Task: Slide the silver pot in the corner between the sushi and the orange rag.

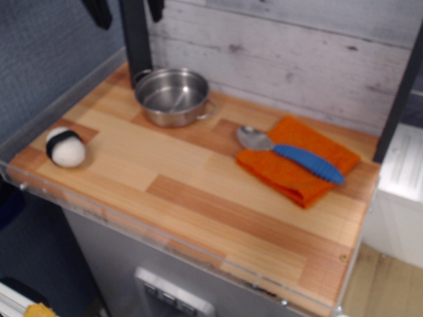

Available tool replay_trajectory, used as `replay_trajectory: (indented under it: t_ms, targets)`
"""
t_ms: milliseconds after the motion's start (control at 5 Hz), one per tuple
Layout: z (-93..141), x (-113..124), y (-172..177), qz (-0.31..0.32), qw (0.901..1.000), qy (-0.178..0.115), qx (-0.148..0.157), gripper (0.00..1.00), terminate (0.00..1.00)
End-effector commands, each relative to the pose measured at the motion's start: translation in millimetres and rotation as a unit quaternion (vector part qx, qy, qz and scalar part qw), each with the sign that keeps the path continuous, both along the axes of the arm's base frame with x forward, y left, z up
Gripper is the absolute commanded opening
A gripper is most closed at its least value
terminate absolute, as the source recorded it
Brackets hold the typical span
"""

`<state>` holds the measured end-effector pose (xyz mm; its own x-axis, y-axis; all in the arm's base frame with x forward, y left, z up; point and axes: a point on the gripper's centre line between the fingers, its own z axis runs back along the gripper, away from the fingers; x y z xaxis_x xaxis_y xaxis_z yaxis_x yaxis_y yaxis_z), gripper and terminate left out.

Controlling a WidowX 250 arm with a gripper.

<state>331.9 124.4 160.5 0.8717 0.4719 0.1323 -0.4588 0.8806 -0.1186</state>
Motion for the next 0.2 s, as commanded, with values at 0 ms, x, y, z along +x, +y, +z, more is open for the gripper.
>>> replay_trajectory:
  t_ms: [0]
  targets:
    - [17.3,-18.8,0.9,0.003,0.9997,-0.023,0.009,1.0,1.0]
